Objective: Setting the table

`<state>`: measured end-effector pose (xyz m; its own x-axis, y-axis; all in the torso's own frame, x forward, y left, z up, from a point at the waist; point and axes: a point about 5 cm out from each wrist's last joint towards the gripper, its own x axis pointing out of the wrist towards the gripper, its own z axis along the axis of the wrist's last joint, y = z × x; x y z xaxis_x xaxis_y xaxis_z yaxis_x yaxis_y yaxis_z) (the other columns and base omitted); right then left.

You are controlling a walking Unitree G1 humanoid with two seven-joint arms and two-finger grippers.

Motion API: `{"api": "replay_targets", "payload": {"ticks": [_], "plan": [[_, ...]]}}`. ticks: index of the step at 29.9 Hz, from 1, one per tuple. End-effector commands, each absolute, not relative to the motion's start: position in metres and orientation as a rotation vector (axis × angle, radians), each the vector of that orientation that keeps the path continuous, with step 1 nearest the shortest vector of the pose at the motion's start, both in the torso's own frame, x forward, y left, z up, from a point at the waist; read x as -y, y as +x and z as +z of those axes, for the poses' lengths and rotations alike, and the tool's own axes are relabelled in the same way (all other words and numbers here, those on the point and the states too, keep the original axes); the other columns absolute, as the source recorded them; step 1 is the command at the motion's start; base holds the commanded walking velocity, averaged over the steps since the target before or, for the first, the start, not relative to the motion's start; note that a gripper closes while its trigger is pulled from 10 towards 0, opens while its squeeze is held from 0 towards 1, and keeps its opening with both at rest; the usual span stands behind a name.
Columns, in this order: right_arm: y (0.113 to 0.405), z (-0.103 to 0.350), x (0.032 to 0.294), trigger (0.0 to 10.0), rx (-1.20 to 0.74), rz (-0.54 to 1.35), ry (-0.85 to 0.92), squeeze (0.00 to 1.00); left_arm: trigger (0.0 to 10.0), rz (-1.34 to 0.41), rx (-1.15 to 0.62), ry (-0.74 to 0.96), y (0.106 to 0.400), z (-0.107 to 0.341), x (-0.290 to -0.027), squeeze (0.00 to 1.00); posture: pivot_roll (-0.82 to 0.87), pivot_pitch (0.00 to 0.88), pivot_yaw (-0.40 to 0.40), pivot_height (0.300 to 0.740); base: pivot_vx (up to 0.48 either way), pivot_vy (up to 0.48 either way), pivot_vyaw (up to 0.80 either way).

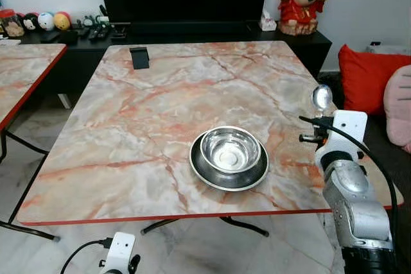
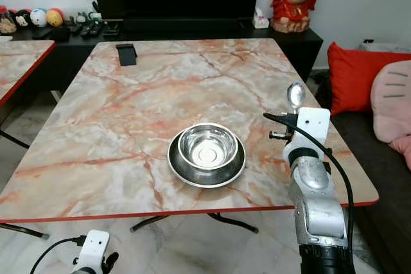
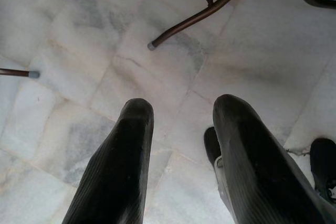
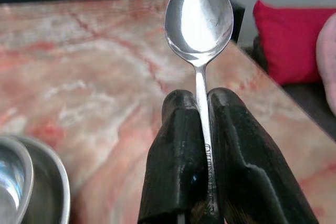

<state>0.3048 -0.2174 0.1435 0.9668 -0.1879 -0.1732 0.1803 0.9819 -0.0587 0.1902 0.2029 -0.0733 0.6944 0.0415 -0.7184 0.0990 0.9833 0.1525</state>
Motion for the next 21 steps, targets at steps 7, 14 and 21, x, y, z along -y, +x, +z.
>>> {"api": "replay_targets", "payload": {"ticks": [7,14,21], "plan": [[0.309,0.147,0.208,10.0,-0.260,-0.056,-0.040,0.00,10.0,-0.031,-0.837,0.196,0.186,-0.076,-0.207,0.00,-0.06,0.000,-0.010,0.740,0.000,0.000,0.00],[0.303,0.126,0.205,10.0,-0.385,0.016,-0.051,0.00,10.0,-0.039,-0.844,0.194,0.184,-0.077,-0.205,0.00,-0.06,0.000,-0.011,0.740,0.000,0.000,0.00],[0.294,0.101,0.211,10.0,-0.493,-0.020,-0.031,0.00,10.0,-0.034,-0.852,0.192,0.182,-0.078,-0.206,0.00,-0.06,0.000,-0.018,0.740,0.000,0.000,0.00]]}}
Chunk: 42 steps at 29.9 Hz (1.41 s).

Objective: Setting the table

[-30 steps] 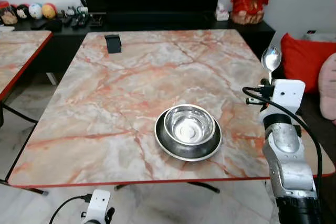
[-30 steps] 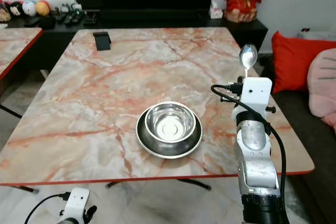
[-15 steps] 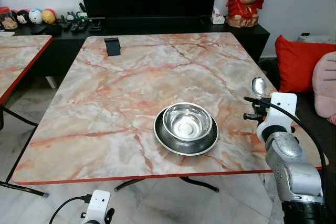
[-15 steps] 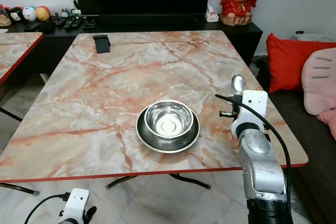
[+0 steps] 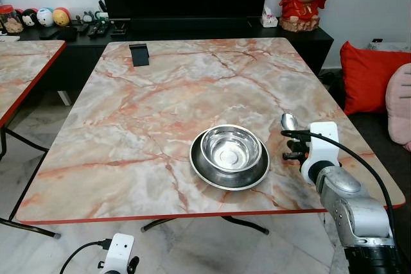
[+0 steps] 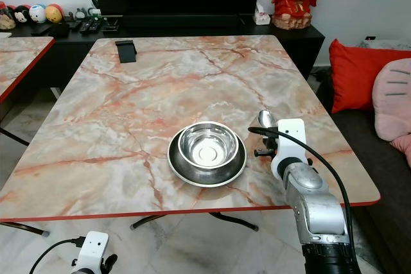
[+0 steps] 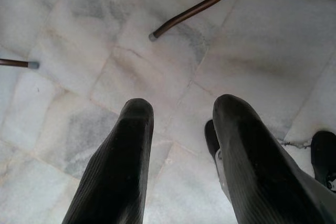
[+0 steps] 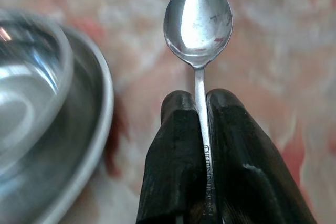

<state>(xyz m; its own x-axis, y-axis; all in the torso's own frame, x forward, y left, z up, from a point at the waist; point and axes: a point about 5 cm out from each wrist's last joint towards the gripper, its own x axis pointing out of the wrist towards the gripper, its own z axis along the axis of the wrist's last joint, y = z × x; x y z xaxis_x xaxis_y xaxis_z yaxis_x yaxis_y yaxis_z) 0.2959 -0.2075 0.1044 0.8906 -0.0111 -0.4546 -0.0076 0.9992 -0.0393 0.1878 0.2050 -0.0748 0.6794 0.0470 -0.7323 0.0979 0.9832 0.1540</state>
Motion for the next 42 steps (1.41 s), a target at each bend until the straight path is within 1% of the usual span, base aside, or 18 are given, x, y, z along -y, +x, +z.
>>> {"api": "replay_targets", "payload": {"ticks": [1,8,13,16,24,42], "plan": [[0.292,0.096,0.211,10.0,-0.509,-0.022,-0.005,0.00,10.0,-0.034,-0.853,0.192,0.182,-0.078,-0.206,0.00,-0.06,0.000,-0.016,0.740,0.000,0.000,0.00],[0.288,0.086,0.208,10.0,-0.538,-0.022,0.070,0.00,10.0,-0.036,-0.854,0.193,0.182,-0.078,-0.205,0.00,-0.06,0.000,-0.017,0.740,0.000,0.000,0.00],[0.290,0.087,0.207,10.0,-0.521,-0.010,0.068,0.00,10.0,-0.035,-0.856,0.192,0.182,-0.079,-0.205,0.00,-0.06,0.000,-0.018,0.740,0.000,0.000,0.00],[0.295,0.092,0.203,10.0,-0.485,0.018,0.059,0.00,10.0,-0.031,-0.861,0.191,0.181,-0.079,-0.205,0.00,-0.05,0.000,-0.018,0.740,0.000,0.000,0.00],[0.298,0.094,0.194,10.0,-0.474,0.064,0.044,0.00,10.0,-0.028,-0.862,0.190,0.181,-0.079,-0.206,0.00,-0.05,0.000,-0.014,0.740,0.000,0.000,0.00],[0.294,0.085,0.200,10.0,-0.483,-0.026,0.023,0.00,10.0,-0.037,-0.852,0.215,0.184,-0.075,-0.214,0.00,-0.04,0.000,0.024,0.740,0.000,0.000,0.00]]}}
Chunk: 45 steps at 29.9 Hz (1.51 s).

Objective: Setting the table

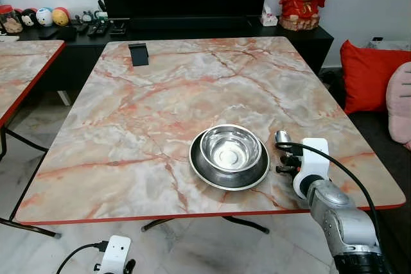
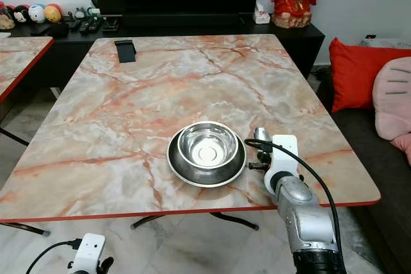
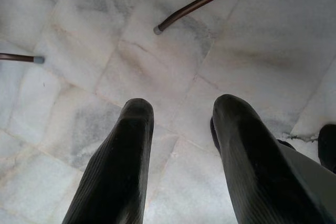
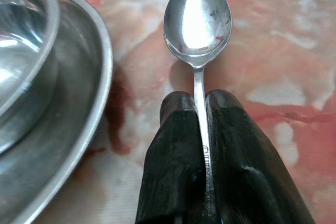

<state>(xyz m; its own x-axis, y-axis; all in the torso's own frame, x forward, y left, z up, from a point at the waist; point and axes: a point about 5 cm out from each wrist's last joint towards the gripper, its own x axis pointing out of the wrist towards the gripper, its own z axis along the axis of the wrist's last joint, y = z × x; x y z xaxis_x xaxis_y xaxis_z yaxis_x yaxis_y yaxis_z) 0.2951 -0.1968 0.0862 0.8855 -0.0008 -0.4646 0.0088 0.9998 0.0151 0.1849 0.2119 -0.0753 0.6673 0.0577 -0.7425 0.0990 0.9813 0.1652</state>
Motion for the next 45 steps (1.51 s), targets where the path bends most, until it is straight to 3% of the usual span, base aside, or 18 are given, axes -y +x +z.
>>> {"api": "replay_targets", "payload": {"ticks": [1,45], "plan": [[0.295,0.085,0.199,10.0,-0.479,-0.025,0.024,0.00,10.0,-0.039,-0.848,0.217,0.185,-0.075,-0.215,0.00,-0.04,0.000,0.026,0.740,0.000,0.000,0.00],[0.293,0.072,0.195,10.0,-0.503,-0.007,-0.015,0.00,10.0,-0.055,-0.805,0.226,0.196,-0.069,-0.213,0.00,-0.03,0.000,0.032,0.740,0.000,0.000,0.00]]}}
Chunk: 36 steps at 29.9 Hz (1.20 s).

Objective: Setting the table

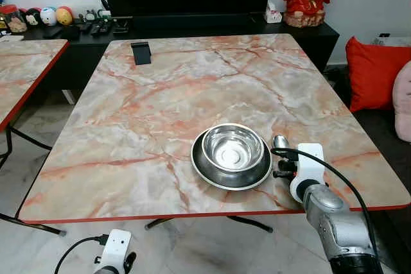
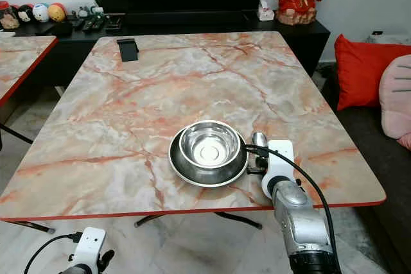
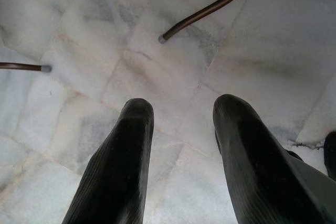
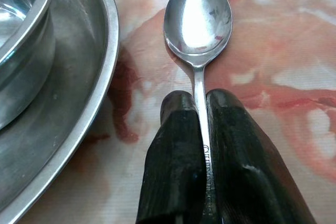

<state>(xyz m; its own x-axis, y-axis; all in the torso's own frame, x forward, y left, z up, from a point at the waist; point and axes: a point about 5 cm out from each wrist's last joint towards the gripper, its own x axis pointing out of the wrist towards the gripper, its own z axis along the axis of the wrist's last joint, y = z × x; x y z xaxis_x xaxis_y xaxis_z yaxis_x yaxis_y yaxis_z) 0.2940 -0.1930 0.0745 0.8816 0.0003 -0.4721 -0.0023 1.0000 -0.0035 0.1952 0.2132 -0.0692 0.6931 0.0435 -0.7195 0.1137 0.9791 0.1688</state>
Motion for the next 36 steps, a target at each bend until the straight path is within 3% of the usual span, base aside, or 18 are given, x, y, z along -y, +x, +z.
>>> {"api": "replay_targets", "payload": {"ticks": [1,27,28,29,34,36], "plan": [[0.2925,0.0714,0.1953,10.0,-0.503,-0.007,-0.015,0.00,10.0,-0.056,-0.805,0.226,0.1957,-0.0689,-0.2132,0.00,-0.03,0.000,0.032,0.740,0.000,0.000,0.00],[0.2967,0.0662,0.2001,10.0,-0.493,-0.016,-0.020,0.00,10.0,-0.056,-0.804,0.225,0.1951,-0.0691,-0.2126,0.00,-0.03,0.000,0.030,0.740,0.000,0.000,0.00],[0.2965,0.0656,0.1996,10.0,-0.494,-0.014,-0.019,0.05,10.0,-0.056,-0.804,0.225,0.1950,-0.0692,-0.2128,0.00,-0.03,0.000,0.030,0.740,0.000,0.000,0.00],[0.2963,0.0648,0.1992,10.0,-0.495,-0.011,-0.017,1.00,10.0,-0.055,-0.804,0.225,0.1949,-0.0692,-0.2129,0.00,-0.03,0.000,0.030,0.740,0.000,0.000,0.00],[0.2965,0.0637,0.1993,10.0,-0.497,-0.015,-0.019,1.00,10.0,-0.056,-0.805,0.225,0.1947,-0.0693,-0.2130,0.00,-0.03,0.000,0.030,0.740,0.000,0.000,0.00],[0.2966,0.0633,0.1993,10.0,-0.497,-0.016,-0.020,0.46,10.0,-0.055,-0.807,0.226,0.1947,-0.0693,-0.2134,0.00,-0.02,0.000,0.030,0.740,0.000,0.000,0.00]]}}
